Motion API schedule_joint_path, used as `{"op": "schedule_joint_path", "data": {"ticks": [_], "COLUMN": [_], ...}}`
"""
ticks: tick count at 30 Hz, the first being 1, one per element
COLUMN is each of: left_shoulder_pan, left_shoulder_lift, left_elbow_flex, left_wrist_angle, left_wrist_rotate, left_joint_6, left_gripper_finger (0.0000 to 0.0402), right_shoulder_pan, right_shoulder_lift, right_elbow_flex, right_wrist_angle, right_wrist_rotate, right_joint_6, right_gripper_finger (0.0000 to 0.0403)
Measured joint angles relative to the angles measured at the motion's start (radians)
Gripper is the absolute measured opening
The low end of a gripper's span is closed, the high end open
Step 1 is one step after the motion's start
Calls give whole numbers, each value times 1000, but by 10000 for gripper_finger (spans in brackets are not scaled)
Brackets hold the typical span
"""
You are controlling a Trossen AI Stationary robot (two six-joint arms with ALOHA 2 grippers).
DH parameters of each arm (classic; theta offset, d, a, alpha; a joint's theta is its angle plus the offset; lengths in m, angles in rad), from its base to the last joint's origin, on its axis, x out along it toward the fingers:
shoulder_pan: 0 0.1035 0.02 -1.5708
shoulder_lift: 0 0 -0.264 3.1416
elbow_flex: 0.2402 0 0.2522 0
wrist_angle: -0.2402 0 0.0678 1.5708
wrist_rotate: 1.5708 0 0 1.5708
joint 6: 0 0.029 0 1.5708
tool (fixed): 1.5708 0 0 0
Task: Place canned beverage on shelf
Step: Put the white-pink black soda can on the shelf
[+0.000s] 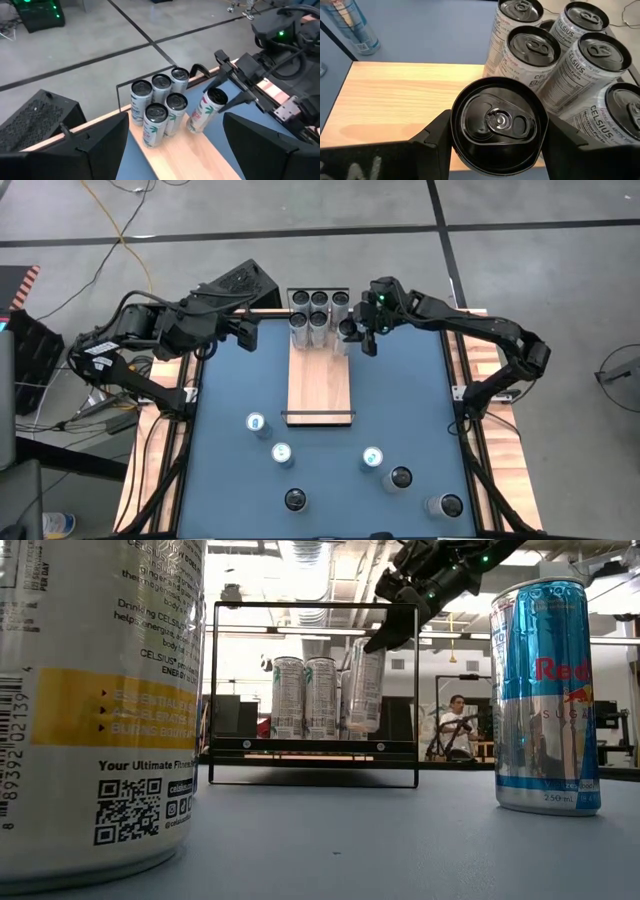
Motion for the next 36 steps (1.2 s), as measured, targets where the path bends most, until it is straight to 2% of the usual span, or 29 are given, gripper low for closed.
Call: {"op": "schedule_joint_path", "data": {"ticks": [11,36], "left_shoulder_pan": [0,0], "left_shoulder_lift": [0,0], "left_elbow_flex": [0,0], "left_wrist_angle": [1,7], "left_wrist_rotate": [39,39], "left_joint_6": [-35,-43], "left_gripper_finger": [309,309], "right_shoulder_pan": [-5,-32], "right_shoulder_lift": [0,0], "right_elbow_flex": [0,-8], "right_wrist_angle": [0,38], "right_wrist_rotate": [4,2], "right_joint_6": [-13,-23], "right_gripper_finger": [218,223]}}
